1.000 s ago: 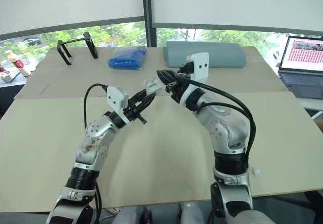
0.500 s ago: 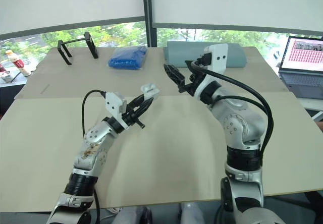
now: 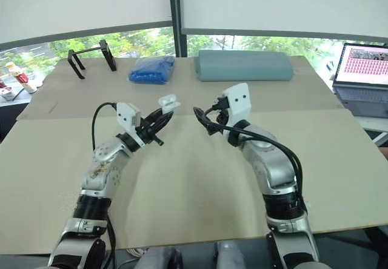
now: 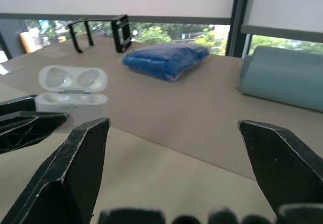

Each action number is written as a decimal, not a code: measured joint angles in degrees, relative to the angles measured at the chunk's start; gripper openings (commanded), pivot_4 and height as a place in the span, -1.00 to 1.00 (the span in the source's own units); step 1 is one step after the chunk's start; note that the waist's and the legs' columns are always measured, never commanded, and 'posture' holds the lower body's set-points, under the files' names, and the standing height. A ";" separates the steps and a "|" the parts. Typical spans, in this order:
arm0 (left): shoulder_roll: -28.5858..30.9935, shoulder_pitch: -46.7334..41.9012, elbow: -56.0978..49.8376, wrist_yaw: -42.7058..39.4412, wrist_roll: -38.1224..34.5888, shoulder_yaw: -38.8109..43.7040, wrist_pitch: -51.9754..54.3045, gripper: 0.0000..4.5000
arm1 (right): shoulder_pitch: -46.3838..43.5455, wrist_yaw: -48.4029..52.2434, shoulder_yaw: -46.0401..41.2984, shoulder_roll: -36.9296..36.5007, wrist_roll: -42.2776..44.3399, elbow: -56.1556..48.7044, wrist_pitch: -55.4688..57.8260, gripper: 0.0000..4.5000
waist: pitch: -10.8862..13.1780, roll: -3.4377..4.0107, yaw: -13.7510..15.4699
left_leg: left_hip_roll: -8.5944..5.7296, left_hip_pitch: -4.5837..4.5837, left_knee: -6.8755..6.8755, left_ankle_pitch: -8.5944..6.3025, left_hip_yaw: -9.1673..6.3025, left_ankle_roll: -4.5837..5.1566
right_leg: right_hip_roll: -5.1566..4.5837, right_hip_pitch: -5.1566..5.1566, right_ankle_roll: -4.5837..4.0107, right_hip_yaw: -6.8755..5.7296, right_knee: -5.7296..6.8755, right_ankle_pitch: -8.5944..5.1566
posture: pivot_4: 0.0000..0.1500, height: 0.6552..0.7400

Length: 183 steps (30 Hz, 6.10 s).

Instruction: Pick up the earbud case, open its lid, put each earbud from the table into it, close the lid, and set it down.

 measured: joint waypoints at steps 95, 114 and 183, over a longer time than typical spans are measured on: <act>1.59 18.34 -36.52 0.14 -2.20 -14.48 11.17 -0.76 | 44.45 28.43 -22.56 -41.80 8.91 -13.27 22.37 -0.84 | -0.16 0.03 1.26 | -0.14 0.53 -0.10 -0.38 0.28 0.66 | 0.21 0.53 0.31 1.15 -0.59 -0.38 | 1.00 1.00; 2.08 19.75 -36.77 2.38 -1.54 -14.24 11.07 -0.76 | 34.23 44.35 -2.62 -56.25 -2.75 -2.75 4.43 0.22 | -0.15 0.00 2.31 | -0.13 0.50 -0.04 -0.41 0.30 0.71 | 0.19 0.54 0.32 1.09 -0.58 -0.42 | 1.00 1.00; -10.55 1.39 -14.00 11.17 3.21 -8.58 -0.03 -0.76 | -3.57 -3.81 -12.87 13.17 18.15 -15.34 20.88 -0.83 | -0.18 0.06 0.55 | -0.38 -0.03 -0.05 -0.08 0.13 0.11 | 0.12 0.07 0.27 0.76 0.00 -0.06 | 1.00 1.00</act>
